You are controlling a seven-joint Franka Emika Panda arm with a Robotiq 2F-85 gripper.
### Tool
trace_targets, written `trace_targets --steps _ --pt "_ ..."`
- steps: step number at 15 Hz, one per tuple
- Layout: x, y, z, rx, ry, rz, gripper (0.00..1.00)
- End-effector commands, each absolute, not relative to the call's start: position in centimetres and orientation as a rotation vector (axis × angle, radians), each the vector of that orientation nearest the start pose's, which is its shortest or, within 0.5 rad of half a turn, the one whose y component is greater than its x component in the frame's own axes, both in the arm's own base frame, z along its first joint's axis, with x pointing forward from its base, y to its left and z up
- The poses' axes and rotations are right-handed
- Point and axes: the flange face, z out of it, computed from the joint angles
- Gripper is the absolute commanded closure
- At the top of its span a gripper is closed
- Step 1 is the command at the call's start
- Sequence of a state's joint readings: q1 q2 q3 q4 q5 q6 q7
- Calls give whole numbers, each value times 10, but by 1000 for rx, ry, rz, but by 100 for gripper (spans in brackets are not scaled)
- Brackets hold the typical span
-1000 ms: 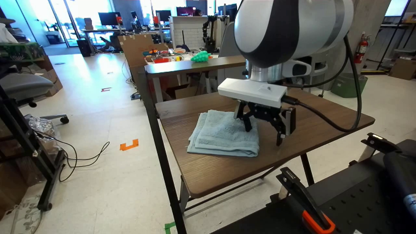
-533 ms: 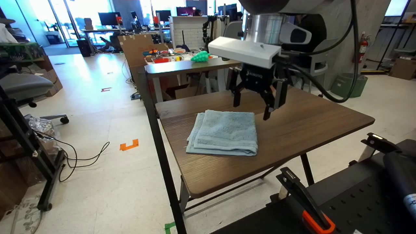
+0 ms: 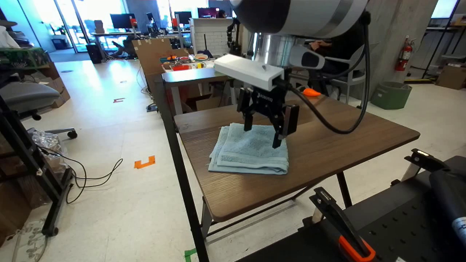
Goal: Use the towel to clean the table
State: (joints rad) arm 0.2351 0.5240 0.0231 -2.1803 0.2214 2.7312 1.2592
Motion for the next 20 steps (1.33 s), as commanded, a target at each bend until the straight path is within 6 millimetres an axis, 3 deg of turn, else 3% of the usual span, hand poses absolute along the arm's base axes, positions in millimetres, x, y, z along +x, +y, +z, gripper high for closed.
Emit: trace_targets --steps 1,3,6,10,13,15,17,20 --pt "556 126 107 -2481 1828 93 0" --pt "561 115 87 -2469 1883 87 0" --pt "583 86 73 -2397 1992 41 0" --pt "628 38 74 -2202 2172 -35 0" --pt "656 14 79 -2060 2260 -58 0" --pt "663 9 78 -2014 2293 -51 0" --pt "663 17 72 -2034 2298 -19 0" --pt "637 55 59 -2186 2225 70 0"
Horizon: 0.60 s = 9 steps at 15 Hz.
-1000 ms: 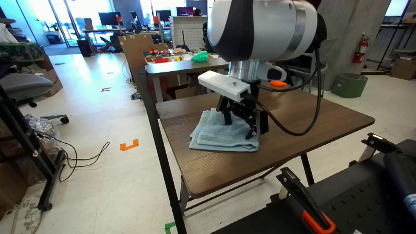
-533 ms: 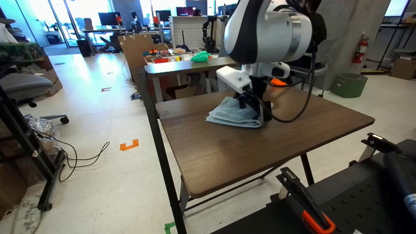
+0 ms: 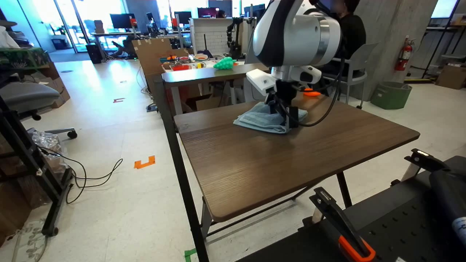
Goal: Use the towel to clean the table
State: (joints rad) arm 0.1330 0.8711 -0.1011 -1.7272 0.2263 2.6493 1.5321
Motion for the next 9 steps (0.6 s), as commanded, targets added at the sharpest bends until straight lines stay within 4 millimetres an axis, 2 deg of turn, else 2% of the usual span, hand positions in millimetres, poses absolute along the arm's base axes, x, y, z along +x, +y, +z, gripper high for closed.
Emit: trace_targets --steps 1,2,6,9 --pt "627 67 58 -2237 2183 71 0" --pt "613 82 58 -2305 2115 94 0" --pt "563 119 64 -2497 1904 177 0" --pt "527 130 63 -2641 1771 264 0"
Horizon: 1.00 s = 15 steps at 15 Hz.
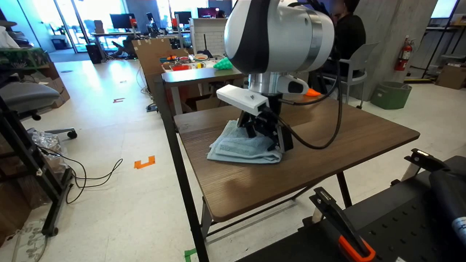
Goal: Use the towel to clean the table
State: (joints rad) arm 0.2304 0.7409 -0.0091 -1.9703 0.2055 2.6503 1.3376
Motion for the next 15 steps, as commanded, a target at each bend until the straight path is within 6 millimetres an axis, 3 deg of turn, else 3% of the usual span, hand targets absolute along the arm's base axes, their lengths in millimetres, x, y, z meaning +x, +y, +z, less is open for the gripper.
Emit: trace_targets --steps 1,3,8,11,15 --pt "523 131 62 -2682 1738 266 0" --pt "529 130 61 -2681 1736 248 0" --pt "588 122 60 -2522 1898 216 0" --pt "620 135 62 -2421 1960 188 0" --pt "642 166 64 -2364 1957 217 0"
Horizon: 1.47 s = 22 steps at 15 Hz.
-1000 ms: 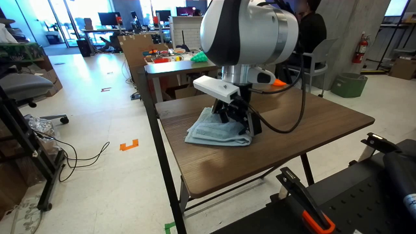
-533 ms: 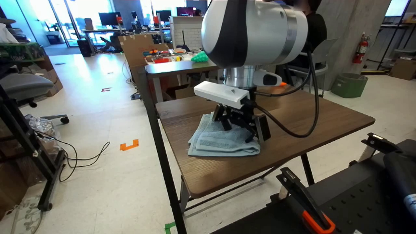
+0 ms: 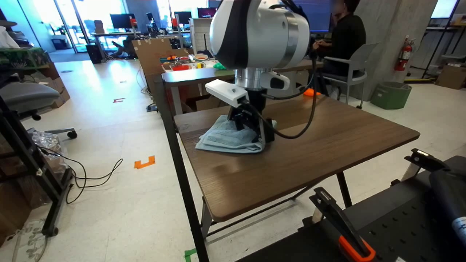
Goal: Use the towel to clean the table
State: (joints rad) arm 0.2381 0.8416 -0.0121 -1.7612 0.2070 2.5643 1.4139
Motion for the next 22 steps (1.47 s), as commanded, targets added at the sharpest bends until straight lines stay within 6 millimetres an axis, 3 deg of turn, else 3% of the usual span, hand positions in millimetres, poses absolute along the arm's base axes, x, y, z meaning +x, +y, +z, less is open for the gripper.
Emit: trace_targets --steps 1,5,8,11,13,15,19,22 --pt "644 175 64 -2360 1936 227 0" --pt "654 211 71 -2331 1872 278 0" --pt "672 207 81 -2289 1879 244 0" --pt "697 163 85 -2231 1932 182 0" --pt "709 118 89 -2176 1984 171 0" --pt "713 59 84 -2139 2047 147 0" --pt "698 -41 61 -2074 2264 180 0" --pt "691 -88 64 -2033 2350 141 0"
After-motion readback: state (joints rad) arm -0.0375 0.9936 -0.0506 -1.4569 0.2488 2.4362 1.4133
